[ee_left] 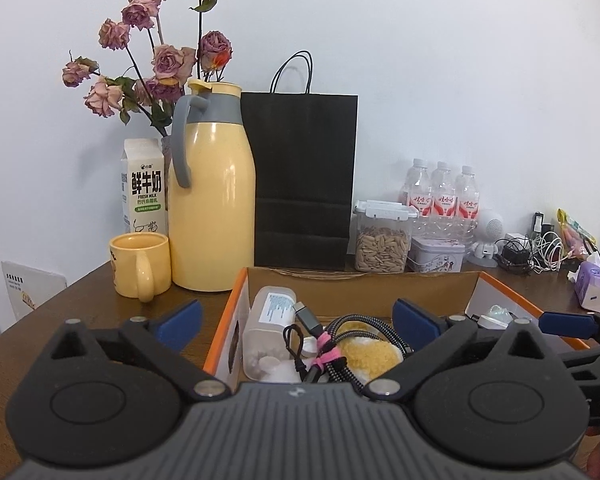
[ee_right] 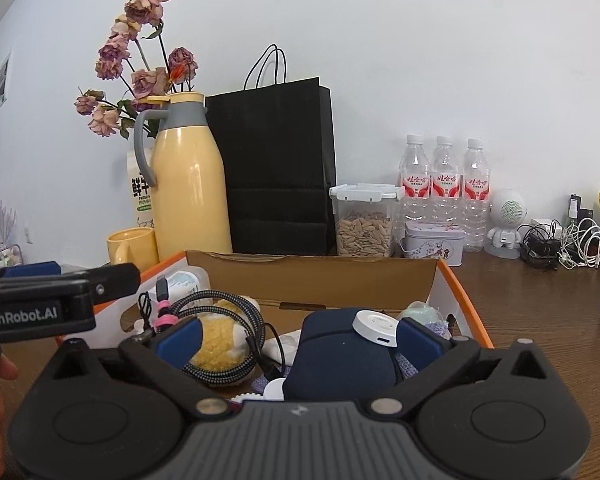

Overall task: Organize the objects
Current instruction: 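Carry the cap and orange piece into the box and open both grippers, then withdraw both grippers from the box toward the remaining caps on the table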

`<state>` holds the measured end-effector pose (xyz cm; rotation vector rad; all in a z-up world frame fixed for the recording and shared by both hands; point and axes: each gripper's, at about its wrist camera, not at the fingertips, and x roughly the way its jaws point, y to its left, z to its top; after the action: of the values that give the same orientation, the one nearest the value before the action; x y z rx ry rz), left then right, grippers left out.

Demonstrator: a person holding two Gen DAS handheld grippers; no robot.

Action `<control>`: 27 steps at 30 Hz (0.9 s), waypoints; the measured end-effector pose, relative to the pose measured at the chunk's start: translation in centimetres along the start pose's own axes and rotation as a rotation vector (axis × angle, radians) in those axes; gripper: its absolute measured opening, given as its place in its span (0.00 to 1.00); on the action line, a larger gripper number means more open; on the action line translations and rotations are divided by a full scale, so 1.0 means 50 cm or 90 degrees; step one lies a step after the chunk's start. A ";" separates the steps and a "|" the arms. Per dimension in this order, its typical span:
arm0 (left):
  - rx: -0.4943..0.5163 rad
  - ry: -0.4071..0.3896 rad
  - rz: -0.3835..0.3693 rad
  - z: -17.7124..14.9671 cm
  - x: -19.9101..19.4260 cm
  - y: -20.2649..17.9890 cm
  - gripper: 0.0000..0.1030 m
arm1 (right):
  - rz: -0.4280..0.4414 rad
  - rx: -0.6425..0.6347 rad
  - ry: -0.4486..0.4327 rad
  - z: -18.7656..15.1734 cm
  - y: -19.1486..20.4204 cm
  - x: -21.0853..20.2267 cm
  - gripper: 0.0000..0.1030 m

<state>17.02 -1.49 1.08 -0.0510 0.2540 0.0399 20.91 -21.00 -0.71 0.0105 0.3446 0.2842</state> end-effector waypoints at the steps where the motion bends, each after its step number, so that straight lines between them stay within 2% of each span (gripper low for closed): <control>1: -0.001 0.000 0.000 -0.001 -0.001 0.001 1.00 | -0.001 0.001 -0.001 0.000 0.000 -0.001 1.00; 9: -0.007 -0.006 -0.007 0.003 -0.008 0.001 1.00 | -0.001 0.002 -0.014 0.007 -0.003 -0.017 1.00; 17: -0.005 -0.003 -0.009 0.015 -0.035 0.001 1.00 | 0.001 -0.003 -0.031 0.022 -0.008 -0.069 1.00; 27: 0.006 0.015 -0.020 0.005 -0.089 0.008 1.00 | 0.000 0.010 -0.012 -0.003 -0.022 -0.142 1.00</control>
<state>12.78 -1.24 2.41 -0.0468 0.2773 0.0062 14.77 -24.04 1.42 0.0279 0.3287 0.2818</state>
